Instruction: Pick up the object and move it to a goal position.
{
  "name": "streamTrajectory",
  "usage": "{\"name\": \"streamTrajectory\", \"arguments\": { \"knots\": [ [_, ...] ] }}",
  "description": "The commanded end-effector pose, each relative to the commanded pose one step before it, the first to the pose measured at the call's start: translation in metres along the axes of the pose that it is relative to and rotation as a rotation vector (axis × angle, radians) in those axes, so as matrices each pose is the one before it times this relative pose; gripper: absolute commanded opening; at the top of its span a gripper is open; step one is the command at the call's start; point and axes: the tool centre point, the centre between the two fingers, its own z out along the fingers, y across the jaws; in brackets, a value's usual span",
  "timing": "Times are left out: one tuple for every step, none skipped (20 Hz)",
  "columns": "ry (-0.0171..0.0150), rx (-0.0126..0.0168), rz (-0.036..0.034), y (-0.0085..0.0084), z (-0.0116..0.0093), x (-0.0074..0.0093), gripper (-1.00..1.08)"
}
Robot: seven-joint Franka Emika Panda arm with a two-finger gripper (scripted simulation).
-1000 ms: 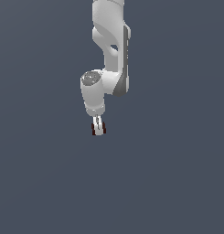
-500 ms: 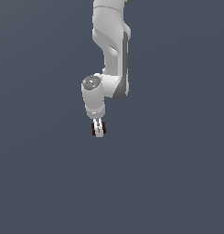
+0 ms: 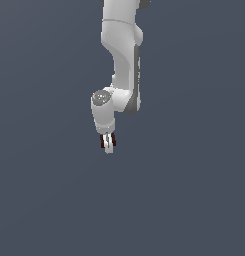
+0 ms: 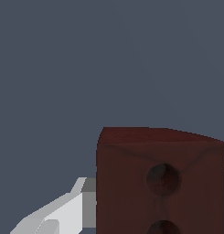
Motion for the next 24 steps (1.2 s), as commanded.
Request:
{"name": "streamTrajectory", "arguments": {
  "knots": [
    [0.00005,0.00068,0.0001,-0.00025,0.00084,0.00003,-1.0],
    [0.0,0.0,0.0,0.0,0.0,0.0,-1.0],
    [0.0,0.0,0.0,0.0,0.0,0.0,-1.0],
    [0.0,0.0,0.0,0.0,0.0,0.0,-1.0],
    [0.0,0.0,0.0,0.0,0.0,0.0,-1.0],
    [0.0,0.0,0.0,0.0,0.0,0.0,-1.0],
    [0.0,0.0,0.0,0.0,0.0,0.0,-1.0],
    [0.0,0.0,0.0,0.0,0.0,0.0,-1.0],
    [0.0,0.0,0.0,0.0,0.0,0.0,-1.0],
    [0.00004,0.00137,-0.00012,-0.00053,-0.00077,-0.00004,-1.0],
    [0.0,0.0,0.0,-0.00017,-0.00019,0.00006,-1.0],
    [0.0,0.0,0.0,-0.00051,-0.00057,0.00017,-1.0],
    [0.0,0.0,0.0,-0.00085,-0.00095,0.00028,-1.0],
    [0.0,0.0,0.0,-0.00119,-0.00133,0.0004,-1.0],
    [0.00044,-0.00021,0.00004,-0.00153,-0.00168,0.00052,-1.0],
    [0.0,0.0,0.0,-0.00188,-0.00209,0.00062,-1.0],
    [0.0,0.0,0.0,-0.00222,-0.00247,0.00074,-1.0],
    [0.00041,-0.00026,0.00005,-0.00257,-0.00279,0.00086,-1.0],
    [0.0,0.0,0.0,-0.00292,-0.00323,0.00097,-1.0],
    [0.00042,-0.00025,0.00004,-0.00327,-0.00355,0.00109,-1.0],
    [0.0,0.0,0.0,-0.0036,-0.00397,0.0012,-1.0],
    [0.00059,-0.00035,0.00005,-0.00393,-0.00423,0.00131,-1.0],
    [0.0,0.0,0.0,-0.00422,-0.00462,0.00141,-1.0],
    [0.0,0.0,0.0,-0.0045,-0.00491,0.0015,-1.0]
  ]
}}
